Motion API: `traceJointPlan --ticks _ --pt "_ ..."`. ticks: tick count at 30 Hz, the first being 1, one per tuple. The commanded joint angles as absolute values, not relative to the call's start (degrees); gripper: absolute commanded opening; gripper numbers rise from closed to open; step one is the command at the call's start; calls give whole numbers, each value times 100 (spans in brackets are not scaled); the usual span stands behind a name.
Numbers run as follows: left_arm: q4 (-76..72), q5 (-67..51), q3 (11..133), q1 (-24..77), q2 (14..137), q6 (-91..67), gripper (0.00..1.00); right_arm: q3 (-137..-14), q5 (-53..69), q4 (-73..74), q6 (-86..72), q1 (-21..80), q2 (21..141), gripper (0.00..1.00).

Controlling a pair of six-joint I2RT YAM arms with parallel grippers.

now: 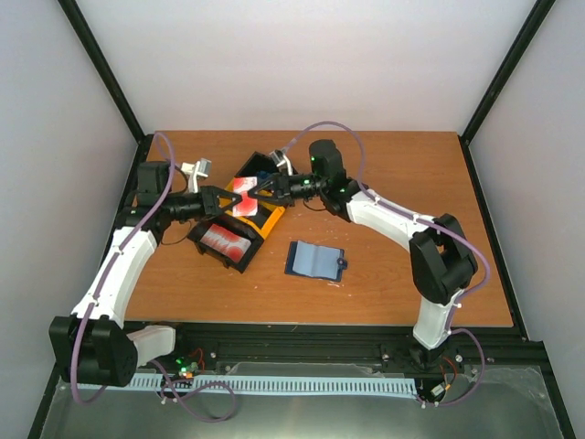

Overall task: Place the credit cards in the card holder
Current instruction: Pick up the credit card from the storage box.

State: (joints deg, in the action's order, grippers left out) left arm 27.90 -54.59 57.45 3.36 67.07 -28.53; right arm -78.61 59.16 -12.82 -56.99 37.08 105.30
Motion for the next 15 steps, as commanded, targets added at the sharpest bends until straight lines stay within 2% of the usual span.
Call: traceJointPlan --ticks 1,3,5,10,15 --pt "2326 -6130 5624 321 6470 -2842 28 -7855 5795 -1519 -6115 3512 10217 3" --pt "2173 -6332 5519 324 6408 -2892 38 -7899 5881 -1595 -6223 3437 10152 3" --pt "1985 -6470 5390 325 6330 -3018 43 -7903 5937 -1686 -6324 3393 10101 3" --pt "1573 -6638 5136 325 6123 -3303 43 -7787 6046 -2138 -6664 3305 10033 3" --pt "1303 -6413 5126 325 6085 -3633 38 -7704 6268 -2685 -7000 3287 10005 3"
